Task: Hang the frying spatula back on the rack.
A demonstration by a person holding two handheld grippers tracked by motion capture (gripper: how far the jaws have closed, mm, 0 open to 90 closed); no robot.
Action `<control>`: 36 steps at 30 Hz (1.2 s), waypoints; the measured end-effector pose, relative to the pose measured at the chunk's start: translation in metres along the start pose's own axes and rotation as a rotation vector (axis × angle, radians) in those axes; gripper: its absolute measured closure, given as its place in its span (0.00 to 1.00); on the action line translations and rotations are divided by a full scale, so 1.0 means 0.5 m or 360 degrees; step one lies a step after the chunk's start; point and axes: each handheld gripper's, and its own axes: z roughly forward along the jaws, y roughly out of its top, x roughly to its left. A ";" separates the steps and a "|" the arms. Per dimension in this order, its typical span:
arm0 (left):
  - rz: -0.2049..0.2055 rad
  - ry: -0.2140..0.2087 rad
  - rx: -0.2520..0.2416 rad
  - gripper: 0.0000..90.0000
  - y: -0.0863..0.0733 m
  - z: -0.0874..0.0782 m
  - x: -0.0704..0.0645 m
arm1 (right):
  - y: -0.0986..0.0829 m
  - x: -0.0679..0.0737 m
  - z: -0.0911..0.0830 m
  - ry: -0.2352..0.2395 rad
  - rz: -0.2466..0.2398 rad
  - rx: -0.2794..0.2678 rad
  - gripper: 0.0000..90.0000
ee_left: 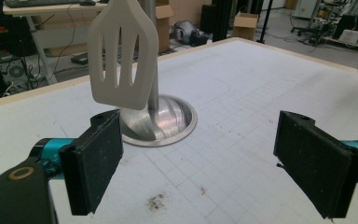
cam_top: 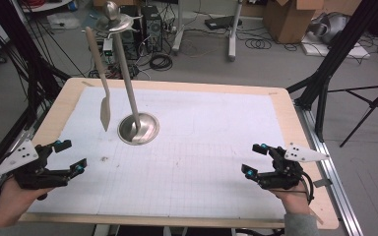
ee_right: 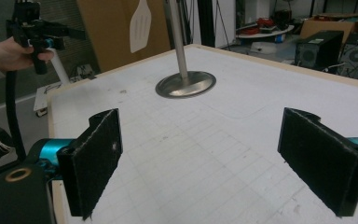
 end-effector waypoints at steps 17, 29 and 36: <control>-0.0026 0.0084 0.0046 0.18 -0.040 -0.002 0.006 | -0.032 -0.006 -0.039 -0.0176 0.0004 -0.0045 0.14; -0.0053 0.0219 0.0071 0.18 -0.067 -0.020 0.020 | -0.064 -0.017 -0.080 -0.0284 0.0066 -0.0058 0.14; -0.0081 0.0251 0.0089 0.18 -0.080 -0.019 0.025 | -0.070 -0.021 -0.091 -0.0316 0.0082 -0.0096 0.14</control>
